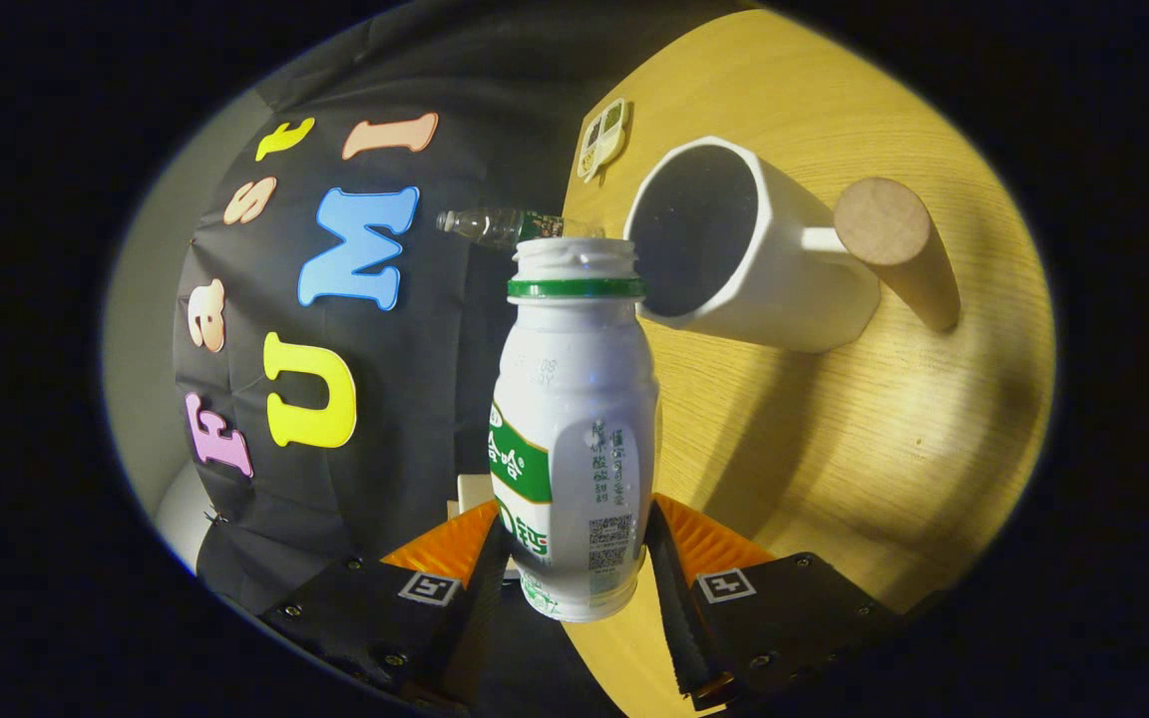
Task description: Take the bottle from table, then pour the juice into the cup, finally place the bottle on the coaster
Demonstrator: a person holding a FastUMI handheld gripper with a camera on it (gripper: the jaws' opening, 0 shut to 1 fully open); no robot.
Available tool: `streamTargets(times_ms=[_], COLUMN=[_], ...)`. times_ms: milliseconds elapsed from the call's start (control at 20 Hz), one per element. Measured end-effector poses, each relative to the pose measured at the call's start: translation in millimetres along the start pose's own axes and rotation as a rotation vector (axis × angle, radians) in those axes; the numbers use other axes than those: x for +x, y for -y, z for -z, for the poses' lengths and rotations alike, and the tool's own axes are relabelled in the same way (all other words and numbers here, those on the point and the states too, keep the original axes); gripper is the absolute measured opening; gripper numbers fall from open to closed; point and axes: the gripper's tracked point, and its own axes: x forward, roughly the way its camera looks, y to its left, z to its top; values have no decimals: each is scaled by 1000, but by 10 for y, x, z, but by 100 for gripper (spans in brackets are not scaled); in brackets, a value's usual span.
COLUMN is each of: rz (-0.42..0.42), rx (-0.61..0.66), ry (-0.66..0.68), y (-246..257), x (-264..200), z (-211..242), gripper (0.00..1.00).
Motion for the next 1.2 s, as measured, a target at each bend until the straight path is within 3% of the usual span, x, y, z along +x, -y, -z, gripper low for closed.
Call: streamTargets(times_ms=[600, 1200], rz=[-6, 0], rx=[184, 287], ry=[-65, -91], y=[-166, -262], x=[-46, -61], z=[31, -10], gripper=[71, 71])
